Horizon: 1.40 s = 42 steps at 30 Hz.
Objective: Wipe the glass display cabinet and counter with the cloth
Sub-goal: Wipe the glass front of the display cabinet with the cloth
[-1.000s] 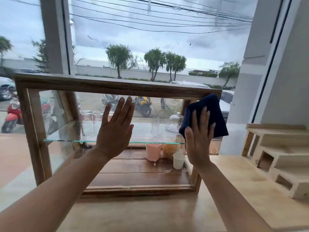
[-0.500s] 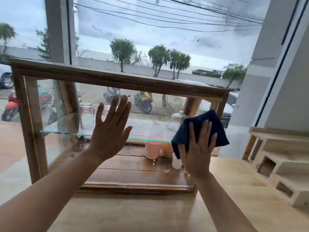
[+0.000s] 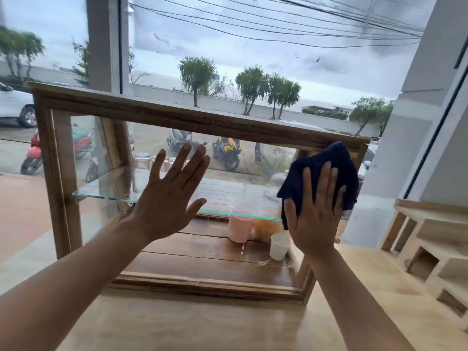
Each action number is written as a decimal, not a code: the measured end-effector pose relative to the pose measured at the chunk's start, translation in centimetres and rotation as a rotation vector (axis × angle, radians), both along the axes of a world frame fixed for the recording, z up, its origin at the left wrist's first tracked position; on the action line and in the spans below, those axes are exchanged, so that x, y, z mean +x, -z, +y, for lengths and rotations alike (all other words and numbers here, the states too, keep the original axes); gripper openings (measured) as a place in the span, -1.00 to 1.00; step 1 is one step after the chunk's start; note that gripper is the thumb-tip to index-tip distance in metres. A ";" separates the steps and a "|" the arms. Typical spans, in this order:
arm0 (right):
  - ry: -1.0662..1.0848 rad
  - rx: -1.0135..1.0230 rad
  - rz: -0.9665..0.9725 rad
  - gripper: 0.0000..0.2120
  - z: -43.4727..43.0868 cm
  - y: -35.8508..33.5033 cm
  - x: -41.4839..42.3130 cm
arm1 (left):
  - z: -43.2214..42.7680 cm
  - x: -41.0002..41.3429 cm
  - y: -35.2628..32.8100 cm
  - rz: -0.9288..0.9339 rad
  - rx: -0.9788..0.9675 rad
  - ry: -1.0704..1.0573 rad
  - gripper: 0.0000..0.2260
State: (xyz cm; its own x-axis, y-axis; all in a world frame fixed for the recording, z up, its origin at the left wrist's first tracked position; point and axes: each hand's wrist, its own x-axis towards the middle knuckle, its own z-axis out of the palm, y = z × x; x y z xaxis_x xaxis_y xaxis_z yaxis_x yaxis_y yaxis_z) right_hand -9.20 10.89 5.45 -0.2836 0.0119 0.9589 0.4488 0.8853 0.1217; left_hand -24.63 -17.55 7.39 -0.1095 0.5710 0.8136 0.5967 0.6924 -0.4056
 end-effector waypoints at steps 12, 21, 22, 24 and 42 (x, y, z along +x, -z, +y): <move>-0.157 0.141 -0.076 -0.36 -8.9 -1.9 -5.5 | -0.9 -0.1 -0.6 -0.046 -0.182 -0.092 0.30; -0.183 0.664 -0.535 -0.49 -2.3 4.0 -1.8 | -0.7 0.8 -0.3 -0.070 -0.165 -0.131 0.31; -0.173 0.643 -0.503 -0.48 -2.5 3.1 -1.7 | -0.7 0.9 -0.4 -0.072 -0.163 -0.136 0.31; -0.146 0.501 -0.350 -0.46 -4.0 0.3 -2.3 | -0.6 1.0 -0.3 -0.072 -0.161 -0.149 0.30; -0.216 0.260 -0.301 -0.41 -4.1 1.1 -1.3 | -0.8 2.1 3.5 -0.099 -0.208 -0.152 0.29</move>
State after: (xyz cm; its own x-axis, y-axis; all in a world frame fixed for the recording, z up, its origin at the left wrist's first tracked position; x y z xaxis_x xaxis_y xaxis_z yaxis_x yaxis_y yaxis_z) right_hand -10.47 6.75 4.31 -0.5201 -0.3086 0.7964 0.1675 0.8775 0.4495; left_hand -22.53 -18.33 3.93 -0.2802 0.6952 0.6619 0.5357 0.6854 -0.4931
